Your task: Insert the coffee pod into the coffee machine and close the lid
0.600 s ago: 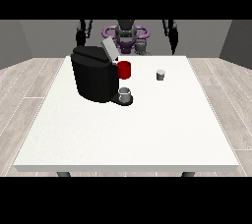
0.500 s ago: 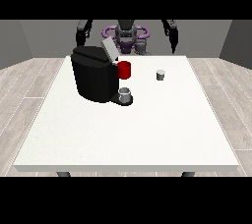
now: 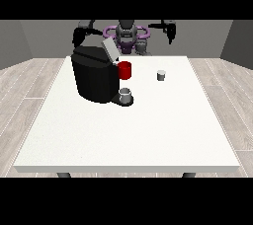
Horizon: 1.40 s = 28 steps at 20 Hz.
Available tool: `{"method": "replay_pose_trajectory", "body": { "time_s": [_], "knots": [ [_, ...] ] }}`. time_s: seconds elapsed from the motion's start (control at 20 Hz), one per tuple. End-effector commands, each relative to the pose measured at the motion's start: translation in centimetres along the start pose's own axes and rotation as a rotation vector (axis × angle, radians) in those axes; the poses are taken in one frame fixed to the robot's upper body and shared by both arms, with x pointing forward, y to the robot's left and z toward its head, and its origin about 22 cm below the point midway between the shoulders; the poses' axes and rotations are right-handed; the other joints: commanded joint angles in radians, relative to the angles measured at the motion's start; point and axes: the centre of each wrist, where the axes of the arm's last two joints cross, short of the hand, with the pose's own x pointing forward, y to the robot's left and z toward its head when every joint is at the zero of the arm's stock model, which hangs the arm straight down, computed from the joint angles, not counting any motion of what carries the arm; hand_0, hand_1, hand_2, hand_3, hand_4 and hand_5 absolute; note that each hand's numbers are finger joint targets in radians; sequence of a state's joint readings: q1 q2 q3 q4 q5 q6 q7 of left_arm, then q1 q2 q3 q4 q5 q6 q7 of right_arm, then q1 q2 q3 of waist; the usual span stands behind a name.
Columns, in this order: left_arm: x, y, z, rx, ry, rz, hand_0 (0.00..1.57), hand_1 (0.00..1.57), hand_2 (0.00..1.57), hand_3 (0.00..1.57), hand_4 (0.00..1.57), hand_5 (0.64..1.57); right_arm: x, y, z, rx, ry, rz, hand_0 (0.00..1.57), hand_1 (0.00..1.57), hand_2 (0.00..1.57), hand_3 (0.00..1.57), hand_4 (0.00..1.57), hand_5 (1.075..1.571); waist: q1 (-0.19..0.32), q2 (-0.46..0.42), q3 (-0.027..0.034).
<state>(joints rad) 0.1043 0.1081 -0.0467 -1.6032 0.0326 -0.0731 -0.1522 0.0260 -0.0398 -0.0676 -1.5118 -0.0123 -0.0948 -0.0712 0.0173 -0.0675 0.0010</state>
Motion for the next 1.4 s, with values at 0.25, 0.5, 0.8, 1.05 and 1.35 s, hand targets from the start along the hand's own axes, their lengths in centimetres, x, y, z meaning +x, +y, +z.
{"method": "replay_pose_trajectory", "body": {
  "time_s": [0.25, 0.5, 0.8, 1.05, 1.35],
  "knots": [
    [0.6, 2.3, -2.0, -0.009, -0.006, -0.231, 0.0, 0.0, 0.0, 0.0, 0.0, 1.571, 1.1, 0.0, -0.7, 0.0, -0.075, -0.022, 0.0, 0.0, 0.0, 0.0, 0.18, 1.571, -0.049, 0.048, -0.001],
    [2.9, 5.4, -6.0, -0.008, 0.057, -0.243, 0.0, 0.0, 0.0, 0.0, 0.0, 1.571, 2.5, 1.1, -2.0, 0.045, -0.12, -0.055, 0.0, 0.0, 0.0, 0.0, 0.23, 1.571, -0.097, 0.121, -0.001],
    [2.4, 8.0, -7.8, -0.007, 0.128, -0.323, 0.0, 0.0, 0.0, 0.0, 0.0, 1.571, 1.5, 2.5, -1.4, 0.079, -0.123, -0.067, 0.0, 0.0, 0.0, 0.0, 0.28, 1.571, -0.126, 0.169, -0.001],
    [0.2, 8.0, -9.3, 0.039, 0.167, -0.339, 0.0, 0.0, 0.0, 0.0, 0.0, 1.571, 4.0, 4.4, -3.0, 0.076, -0.163, -0.054, 0.0, 0.0, 0.0, 0.0, 0.35, 1.571, -0.145, 0.232, -0.0014],
    [-1.5, 8.7, -8.7, -0.035, 0.279, -0.395, 0.0, 0.0, 0.0, 0.0, 0.0, 1.571, 1.9, 2.0, -3.2, 0.038, -0.031, -0.022, 0.0, 0.0, 0.0, 0.0, 0.37, 1.571, -0.107, 0.169, -0.0011]
  ]
}}
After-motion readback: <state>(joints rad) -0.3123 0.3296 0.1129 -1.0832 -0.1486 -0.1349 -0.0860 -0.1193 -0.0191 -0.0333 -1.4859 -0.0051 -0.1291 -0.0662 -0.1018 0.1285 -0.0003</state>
